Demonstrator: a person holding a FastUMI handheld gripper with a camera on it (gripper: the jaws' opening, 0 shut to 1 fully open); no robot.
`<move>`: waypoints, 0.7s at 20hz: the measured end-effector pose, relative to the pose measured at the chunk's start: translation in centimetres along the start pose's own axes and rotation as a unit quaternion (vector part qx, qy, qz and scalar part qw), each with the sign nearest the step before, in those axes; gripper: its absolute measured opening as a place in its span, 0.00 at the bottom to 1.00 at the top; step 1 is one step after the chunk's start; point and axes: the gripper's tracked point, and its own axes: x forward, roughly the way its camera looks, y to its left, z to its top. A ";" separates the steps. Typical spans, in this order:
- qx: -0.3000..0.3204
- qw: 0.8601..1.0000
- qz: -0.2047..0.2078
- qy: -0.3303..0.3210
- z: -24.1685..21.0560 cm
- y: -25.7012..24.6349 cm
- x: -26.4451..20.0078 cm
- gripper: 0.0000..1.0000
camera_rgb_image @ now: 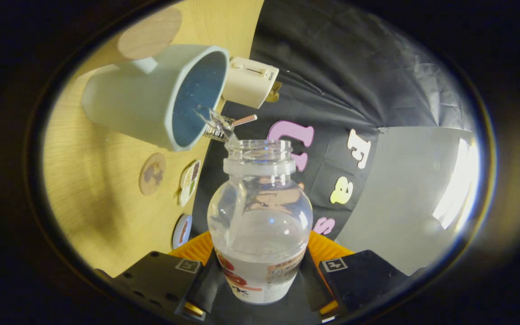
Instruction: Take the bottle from table, then pour the juice into the cup, finally place the bottle on the coaster
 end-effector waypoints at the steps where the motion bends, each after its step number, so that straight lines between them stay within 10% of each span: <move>1: -0.004 1.000 0.001 0.002 0.0 0.0 0.1 0.81; 14: -0.050 0.999 0.012 0.011 0.3 -0.1 -0.2 0.81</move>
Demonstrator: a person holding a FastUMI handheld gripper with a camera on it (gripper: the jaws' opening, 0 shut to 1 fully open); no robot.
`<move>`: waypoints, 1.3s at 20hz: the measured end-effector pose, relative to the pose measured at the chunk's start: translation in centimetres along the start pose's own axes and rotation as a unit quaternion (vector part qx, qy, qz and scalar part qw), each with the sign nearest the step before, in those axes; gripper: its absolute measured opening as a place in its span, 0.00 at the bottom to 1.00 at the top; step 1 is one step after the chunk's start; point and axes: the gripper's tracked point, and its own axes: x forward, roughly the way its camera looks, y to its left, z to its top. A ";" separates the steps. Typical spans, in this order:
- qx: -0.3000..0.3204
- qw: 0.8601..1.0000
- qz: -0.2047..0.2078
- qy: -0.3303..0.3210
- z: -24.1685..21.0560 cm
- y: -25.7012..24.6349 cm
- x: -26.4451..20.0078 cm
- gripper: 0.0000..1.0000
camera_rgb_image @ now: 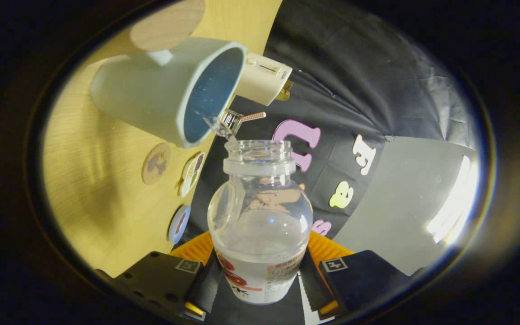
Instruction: Take the bottle from table, then pour the juice into the cup, finally place the bottle on the coaster
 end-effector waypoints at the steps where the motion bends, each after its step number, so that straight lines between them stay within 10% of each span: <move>1: -0.003 1.000 0.003 0.000 0.2 0.1 0.0 0.81; 17: -0.047 0.999 0.003 -0.005 1.9 -0.9 0.3 0.81; 26: 0.027 0.999 0.034 -0.012 2.8 0.4 0.5 0.81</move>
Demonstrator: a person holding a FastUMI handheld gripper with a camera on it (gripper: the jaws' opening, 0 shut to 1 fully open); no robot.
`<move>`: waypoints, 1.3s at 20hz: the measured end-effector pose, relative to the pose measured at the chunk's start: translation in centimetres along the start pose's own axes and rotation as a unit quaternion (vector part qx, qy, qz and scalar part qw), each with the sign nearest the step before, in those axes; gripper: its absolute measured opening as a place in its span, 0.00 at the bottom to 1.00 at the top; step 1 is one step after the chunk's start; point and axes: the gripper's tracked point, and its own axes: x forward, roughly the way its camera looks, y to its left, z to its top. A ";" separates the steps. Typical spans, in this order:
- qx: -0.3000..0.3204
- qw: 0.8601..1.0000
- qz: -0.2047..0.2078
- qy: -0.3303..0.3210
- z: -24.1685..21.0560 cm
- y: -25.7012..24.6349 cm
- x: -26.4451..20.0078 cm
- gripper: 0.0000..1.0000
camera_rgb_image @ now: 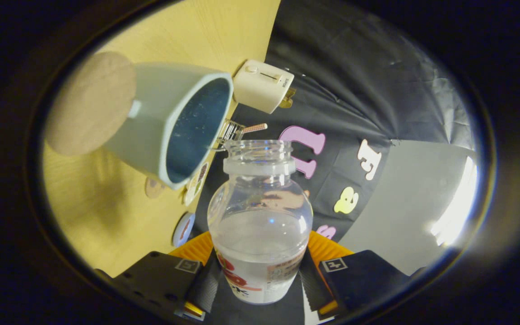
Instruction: Take the bottle from table, then pour the juice into the cup, finally place the bottle on the coaster
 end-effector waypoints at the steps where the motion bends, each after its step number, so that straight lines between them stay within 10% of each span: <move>1: 0.019 1.000 0.011 -0.001 0.0 0.7 0.1 0.81; 7: 0.167 0.984 0.061 0.001 -1.4 2.7 0.3 0.82; 12: 0.353 0.930 0.106 -0.004 -2.1 3.4 1.1 0.82; 21: 0.592 0.791 0.154 -0.020 -2.6 4.2 5.6 0.82; 26: 0.714 0.673 0.185 -0.048 -0.4 4.2 8.4 0.82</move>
